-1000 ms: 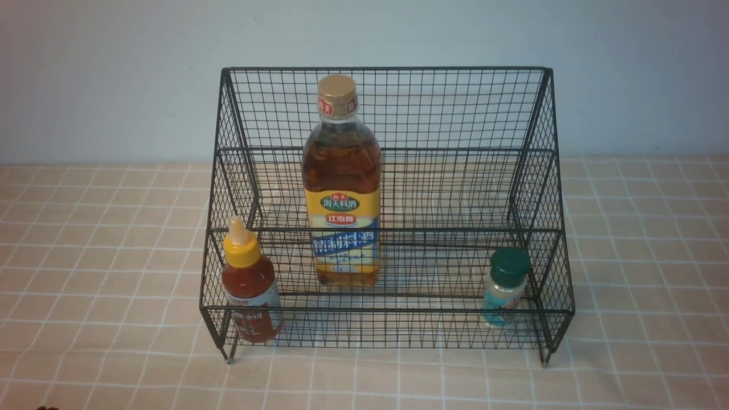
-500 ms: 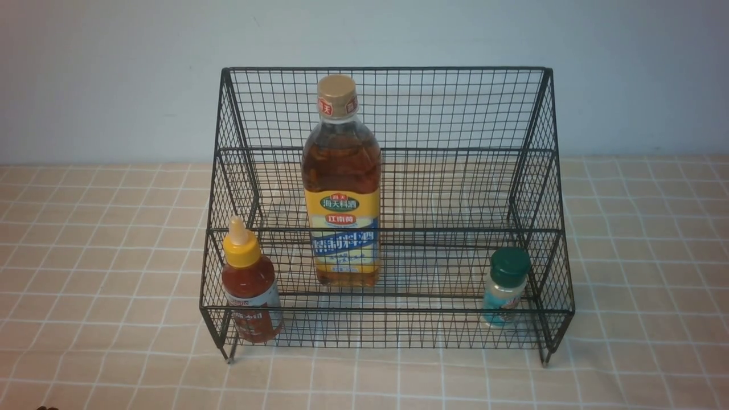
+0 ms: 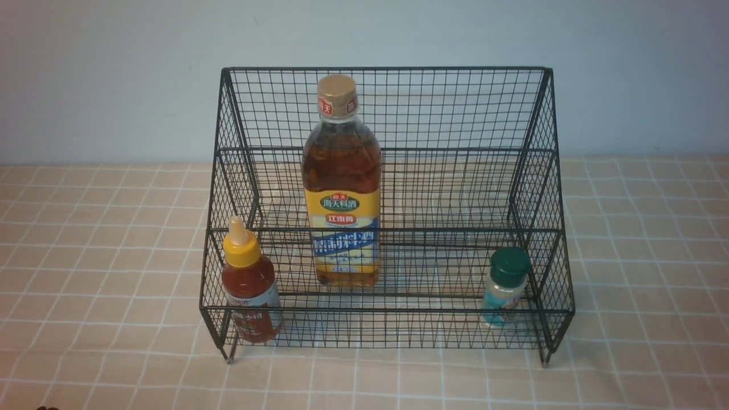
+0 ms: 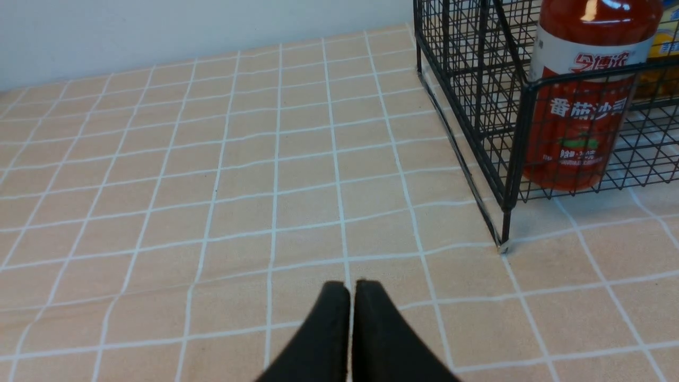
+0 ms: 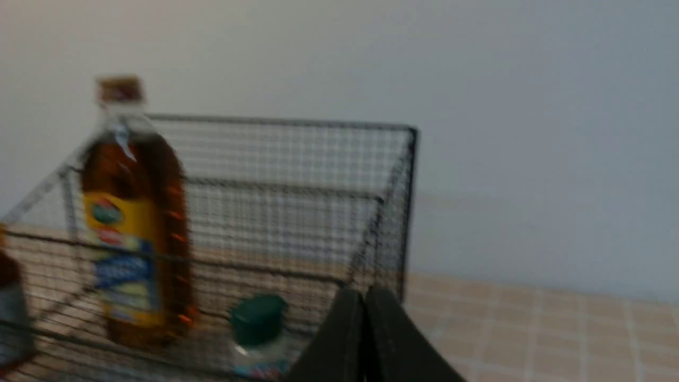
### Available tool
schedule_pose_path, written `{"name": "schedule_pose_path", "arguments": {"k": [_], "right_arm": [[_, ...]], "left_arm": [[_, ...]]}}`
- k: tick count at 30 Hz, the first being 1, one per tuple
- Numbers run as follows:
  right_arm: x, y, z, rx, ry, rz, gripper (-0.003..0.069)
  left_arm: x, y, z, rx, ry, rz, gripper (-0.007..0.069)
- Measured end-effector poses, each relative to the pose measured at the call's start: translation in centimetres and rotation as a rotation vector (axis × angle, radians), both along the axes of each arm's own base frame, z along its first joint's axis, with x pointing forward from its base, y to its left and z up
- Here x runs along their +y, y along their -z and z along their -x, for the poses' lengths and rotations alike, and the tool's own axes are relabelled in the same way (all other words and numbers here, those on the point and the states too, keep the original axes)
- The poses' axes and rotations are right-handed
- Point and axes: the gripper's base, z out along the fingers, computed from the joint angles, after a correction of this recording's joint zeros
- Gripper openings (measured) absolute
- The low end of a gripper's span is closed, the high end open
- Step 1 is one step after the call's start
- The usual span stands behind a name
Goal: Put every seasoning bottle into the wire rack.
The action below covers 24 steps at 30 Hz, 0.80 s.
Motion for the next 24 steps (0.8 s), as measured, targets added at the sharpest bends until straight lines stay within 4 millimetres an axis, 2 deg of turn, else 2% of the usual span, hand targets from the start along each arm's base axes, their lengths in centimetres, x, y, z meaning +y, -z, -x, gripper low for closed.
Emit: {"name": "schedule_pose_path", "arguments": {"k": [2, 4, 10, 24], "right_arm": [[-0.5, 3.9, -0.8, 0.118, 0.116, 0.031, -0.0011], [-0.7, 5.1, -0.9, 0.170, 0.160, 0.037, -0.0011], [-1.0, 5.2, -0.9, 0.194, 0.222, 0.040, -0.0011], [-1.1, 5.2, -0.9, 0.195, 0.223, 0.040, -0.0011]], "left_arm": [[0.0, 0.0, 0.0, 0.000, 0.000, 0.000, -0.0006], [0.0, 0.0, 0.0, 0.000, 0.000, 0.000, -0.0006], [0.0, 0.0, 0.0, 0.000, 0.000, -0.001, -0.0006], [0.0, 0.0, 0.0, 0.000, 0.000, -0.001, -0.0006]]}}
